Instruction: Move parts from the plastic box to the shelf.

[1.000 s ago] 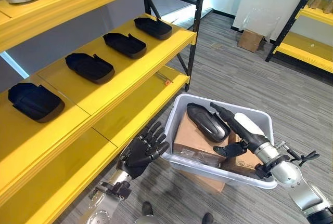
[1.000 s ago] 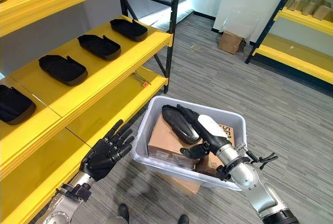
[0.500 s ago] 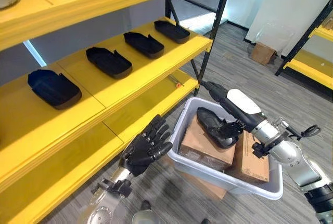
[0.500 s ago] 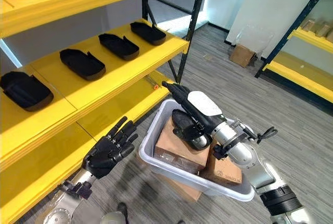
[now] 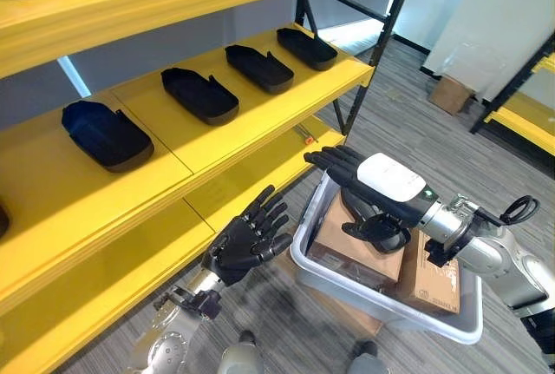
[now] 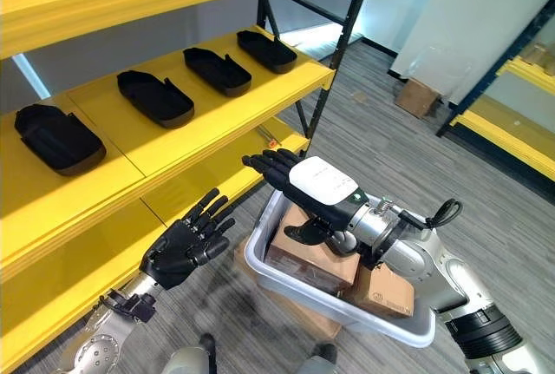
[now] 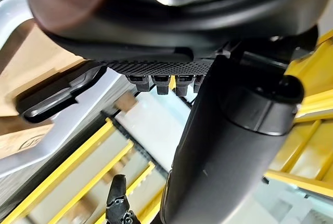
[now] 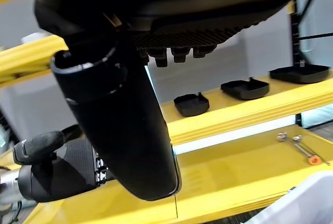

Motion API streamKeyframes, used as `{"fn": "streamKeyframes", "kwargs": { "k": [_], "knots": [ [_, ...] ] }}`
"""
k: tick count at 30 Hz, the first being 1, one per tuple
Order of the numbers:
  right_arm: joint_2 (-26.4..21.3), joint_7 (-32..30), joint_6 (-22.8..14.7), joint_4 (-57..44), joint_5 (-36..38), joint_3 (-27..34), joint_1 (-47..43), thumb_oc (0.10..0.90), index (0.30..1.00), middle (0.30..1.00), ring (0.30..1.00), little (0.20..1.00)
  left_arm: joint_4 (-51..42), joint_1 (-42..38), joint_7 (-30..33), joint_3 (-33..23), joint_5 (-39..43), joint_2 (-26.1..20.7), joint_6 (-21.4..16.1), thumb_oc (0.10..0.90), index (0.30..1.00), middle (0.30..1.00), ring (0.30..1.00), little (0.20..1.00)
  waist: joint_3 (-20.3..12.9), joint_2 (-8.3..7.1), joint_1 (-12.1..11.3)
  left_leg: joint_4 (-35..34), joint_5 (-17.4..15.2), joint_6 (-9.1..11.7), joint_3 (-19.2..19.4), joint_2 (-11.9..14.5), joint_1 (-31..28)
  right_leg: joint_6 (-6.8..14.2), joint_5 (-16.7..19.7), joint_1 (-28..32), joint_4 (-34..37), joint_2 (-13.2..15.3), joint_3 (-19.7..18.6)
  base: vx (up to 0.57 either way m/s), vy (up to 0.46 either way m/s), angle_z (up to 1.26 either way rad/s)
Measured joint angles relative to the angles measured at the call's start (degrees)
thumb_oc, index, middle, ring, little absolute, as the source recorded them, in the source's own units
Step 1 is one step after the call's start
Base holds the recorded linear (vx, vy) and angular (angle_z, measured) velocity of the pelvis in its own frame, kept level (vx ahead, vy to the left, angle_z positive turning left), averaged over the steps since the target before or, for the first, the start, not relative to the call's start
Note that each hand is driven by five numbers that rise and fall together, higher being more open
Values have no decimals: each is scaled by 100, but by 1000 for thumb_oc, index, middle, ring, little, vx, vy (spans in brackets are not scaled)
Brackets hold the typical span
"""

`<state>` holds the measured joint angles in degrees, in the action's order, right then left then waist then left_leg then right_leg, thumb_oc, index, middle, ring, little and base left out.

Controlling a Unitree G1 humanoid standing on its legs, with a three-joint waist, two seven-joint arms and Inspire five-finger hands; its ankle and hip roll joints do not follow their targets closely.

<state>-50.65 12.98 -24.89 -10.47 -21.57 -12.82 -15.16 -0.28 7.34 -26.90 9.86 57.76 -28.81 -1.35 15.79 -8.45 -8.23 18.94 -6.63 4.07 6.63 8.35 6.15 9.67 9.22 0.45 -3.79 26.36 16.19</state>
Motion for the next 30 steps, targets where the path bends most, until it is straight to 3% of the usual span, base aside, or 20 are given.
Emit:
{"fn": "streamKeyframes", "kwargs": {
  "k": [1, 2, 3, 4, 8, 16, 22, 26, 30],
  "knots": [
    [-43, 88, 41, -102, 38, 0, -65, 900, 1000, 1000, 1000, 1000, -52, 4, -1, -22, 3, -235, -7, 900, 1000, 1000, 1000, 1000, 20, -235, -51, 228, -91, 191, -113, 13, 140, -208, 163, 103, -45, -146, 1, 120, -264, 34],
    [-30, 151, 42, -97, 40, -3, -154, 900, 1000, 1000, 1000, 1000, 2, -1, -2, -64, 0, -213, 11, 900, 1000, 1000, 1000, 1000, 35, -275, -153, 303, -129, 380, -167, 162, 163, 297, -243, 165, -59, -204, 190, 124, -249, 11],
    [-39, 196, 76, -97, 46, -3, -230, 900, 1000, 1000, 1000, 1000, 79, 37, 56, -52, 5, -15, 25, 900, 1000, 1000, 1000, 1000, 80, -58, -136, 348, -154, 381, -351, 487, 228, 267, -323, 134, -109, -593, 194, 126, -239, -12],
    [-123, 247, 111, -96, 64, -3, -254, 900, 1000, 1000, 1000, 1000, 76, 92, 48, 62, -6, 96, 70, 900, 1000, 1000, 1000, 1000, 69, 21, -120, 207, -64, 414, -376, 633, 219, 230, -374, 75, -118, -758, 207, 129, -229, -11],
    [-529, 421, 253, -91, 156, -4, -282, 900, 1000, 1000, 1000, 1000, 10, 267, 38, 390, -7, 175, 168, 900, 1000, 1000, 1000, 1000, 82, 38, 85, -337, 177, 679, -142, 738, -175, 180, -426, 64, -104, -856, 138, 96, -175, -21],
    [-583, 425, 366, -76, 477, -64, -384, 900, 1000, 1000, 1000, 1000, -127, 300, 55, -54, 13, 196, 114, 900, 1000, 1000, 1000, 1000, 86, 33, 185, -648, 229, 726, 176, 772, -578, 229, -471, 97, -135, -854, 7, 72, -115, -15],
    [-600, 403, 188, -50, 12, -66, -385, 900, 1000, 1000, 1000, 1000, -127, 492, 56, -7, 18, 179, 120, 900, 1000, 1000, 1000, 1000, 80, 62, 390, -1008, 379, 710, 409, 758, -844, 243, -482, 21, -148, -867, -173, 67, -43, -14],
    [-1006, 342, -100, -7, -504, -72, -384, 900, 1000, 1000, 1000, 1000, -130, 496, 56, 120, 43, 181, 124, 900, 1000, 1000, 1000, 1000, 82, 166, 571, -1096, 434, 706, 429, 763, -871, 237, -491, -18, -175, -883, -189, 69, -110, -2],
    [-1532, -176, -414, 295, -1132, -124, -405, 900, 1000, 1000, 1000, 1000, -129, 505, 59, 123, 49, 172, 127, 900, 1000, 1000, 1000, 1000, 81, 184, 640, -1242, 535, 690, 493, 840, -918, 197, -655, -230, -475, -950, -296, 31, -153, -8]
  ]
}}
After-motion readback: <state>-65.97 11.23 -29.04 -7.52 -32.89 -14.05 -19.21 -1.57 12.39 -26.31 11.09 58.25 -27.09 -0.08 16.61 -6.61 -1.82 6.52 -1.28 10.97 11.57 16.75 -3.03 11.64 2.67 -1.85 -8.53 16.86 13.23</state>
